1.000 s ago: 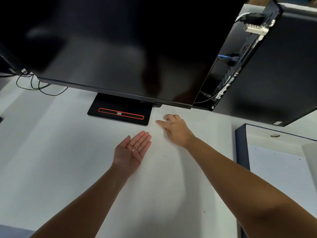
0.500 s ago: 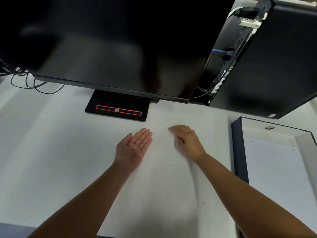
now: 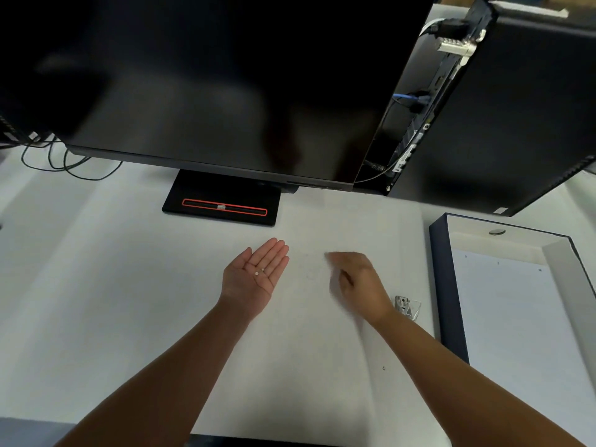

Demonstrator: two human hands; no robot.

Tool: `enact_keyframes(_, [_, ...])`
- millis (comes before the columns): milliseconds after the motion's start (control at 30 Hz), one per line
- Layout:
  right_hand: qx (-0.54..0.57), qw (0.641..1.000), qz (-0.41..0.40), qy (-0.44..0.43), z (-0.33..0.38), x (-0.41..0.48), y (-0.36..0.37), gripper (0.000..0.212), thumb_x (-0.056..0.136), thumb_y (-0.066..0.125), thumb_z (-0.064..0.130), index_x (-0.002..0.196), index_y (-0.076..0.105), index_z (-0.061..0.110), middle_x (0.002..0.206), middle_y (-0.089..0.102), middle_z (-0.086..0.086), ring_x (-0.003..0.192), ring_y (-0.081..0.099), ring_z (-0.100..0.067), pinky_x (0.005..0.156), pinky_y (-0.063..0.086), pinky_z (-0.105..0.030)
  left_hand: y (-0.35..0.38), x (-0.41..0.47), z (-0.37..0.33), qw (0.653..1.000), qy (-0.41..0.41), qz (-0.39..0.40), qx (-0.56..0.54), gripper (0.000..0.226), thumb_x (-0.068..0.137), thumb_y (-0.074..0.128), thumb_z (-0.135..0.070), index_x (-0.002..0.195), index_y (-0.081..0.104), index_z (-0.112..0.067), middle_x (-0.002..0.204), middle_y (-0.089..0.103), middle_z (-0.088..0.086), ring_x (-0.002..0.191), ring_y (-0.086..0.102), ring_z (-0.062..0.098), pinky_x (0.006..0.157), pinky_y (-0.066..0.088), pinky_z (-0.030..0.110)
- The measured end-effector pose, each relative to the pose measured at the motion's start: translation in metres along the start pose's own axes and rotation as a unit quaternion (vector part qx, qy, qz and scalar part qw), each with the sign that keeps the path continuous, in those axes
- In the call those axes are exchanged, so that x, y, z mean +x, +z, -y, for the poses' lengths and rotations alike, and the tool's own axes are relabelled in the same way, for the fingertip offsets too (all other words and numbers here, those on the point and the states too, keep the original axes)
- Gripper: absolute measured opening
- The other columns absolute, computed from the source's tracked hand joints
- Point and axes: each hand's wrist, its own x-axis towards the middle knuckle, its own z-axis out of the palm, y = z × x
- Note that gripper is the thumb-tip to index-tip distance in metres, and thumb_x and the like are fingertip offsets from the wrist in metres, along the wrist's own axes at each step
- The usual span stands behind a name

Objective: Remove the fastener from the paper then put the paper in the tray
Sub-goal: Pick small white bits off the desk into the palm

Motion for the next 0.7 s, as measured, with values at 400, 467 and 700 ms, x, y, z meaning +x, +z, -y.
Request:
enact_keyframes(400, [0.046,0.995,0.018,0.083,0.010,-0.009,0.001,0.021,0.081,0.069,0.007,0.101,0.072,0.010,0.097,0.066,-0.005,0.093,0.058,-0.016,0.086,0.044,-0.022,0.005,0.001,0.003,1.000,0.007,-0.009,0.014,0.045,0.102,0.028,-0.025,0.113,0.062,0.003,0.112,0.070,0.018,0.110,0.063,0.028,0.090,0.050,0.037])
enact_keyframes(467, [0.042,0.996,0.002,0.082,0.018,-0.003,0.004,0.017,0.083,0.067,0.007,0.098,0.073,0.009,0.100,0.071,-0.006,0.094,0.062,-0.017,0.089,0.046,-0.027,0.007,0.002,0.004,1.000,0.005,-0.008,0.018,0.045,0.102,0.028,-0.025,0.114,0.061,0.003,0.112,0.070,0.017,0.109,0.063,0.027,0.090,0.050,0.037])
enact_keyframes(700, [0.055,0.992,0.056,0.095,0.031,0.009,0.014,0.023,0.081,0.071,0.014,0.103,0.071,0.009,0.087,0.066,-0.001,0.083,0.060,-0.015,0.084,0.045,-0.023,0.009,0.003,0.004,1.000,0.001,-0.004,0.026,0.045,0.102,0.029,-0.025,0.113,0.061,0.003,0.111,0.070,0.018,0.110,0.063,0.028,0.091,0.049,0.037])
